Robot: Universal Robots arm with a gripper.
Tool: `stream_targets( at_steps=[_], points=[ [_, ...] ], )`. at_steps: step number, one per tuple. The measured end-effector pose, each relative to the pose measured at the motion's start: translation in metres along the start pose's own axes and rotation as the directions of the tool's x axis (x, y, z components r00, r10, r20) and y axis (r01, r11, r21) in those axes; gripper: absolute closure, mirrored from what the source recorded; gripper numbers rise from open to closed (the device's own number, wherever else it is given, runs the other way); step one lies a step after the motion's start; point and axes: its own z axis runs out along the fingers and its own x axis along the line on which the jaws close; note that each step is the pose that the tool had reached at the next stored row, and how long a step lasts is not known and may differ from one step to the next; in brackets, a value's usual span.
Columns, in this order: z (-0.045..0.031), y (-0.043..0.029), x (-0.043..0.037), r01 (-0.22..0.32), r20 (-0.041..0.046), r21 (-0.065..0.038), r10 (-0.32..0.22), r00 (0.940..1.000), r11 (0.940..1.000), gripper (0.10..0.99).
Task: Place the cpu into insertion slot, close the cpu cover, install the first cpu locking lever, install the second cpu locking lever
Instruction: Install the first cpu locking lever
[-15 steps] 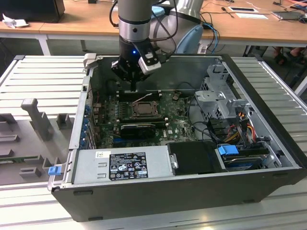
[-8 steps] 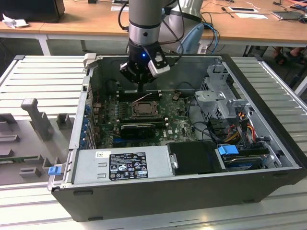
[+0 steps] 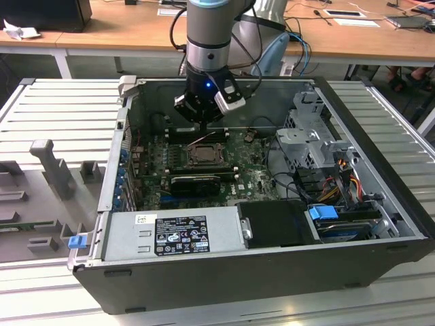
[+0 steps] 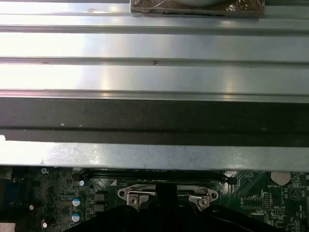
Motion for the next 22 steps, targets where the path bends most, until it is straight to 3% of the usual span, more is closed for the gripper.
stream_targets(
  at_steps=[5, 16, 22],
  points=[
    [0.003, 0.002, -0.0001, 0.031, -0.0009, -0.011, -0.031, 0.9995, 0.9995, 0.984],
    [0.0129, 0.0042, -0.0118, 0.031, -0.0009, -0.014, -0.031, 0.9995, 0.9994, 0.984],
    [0.0173, 0.0039, -0.0142, 0.029, -0.0005, -0.02, -0.029, 0.9996, 0.9994, 0.984]
  ],
)
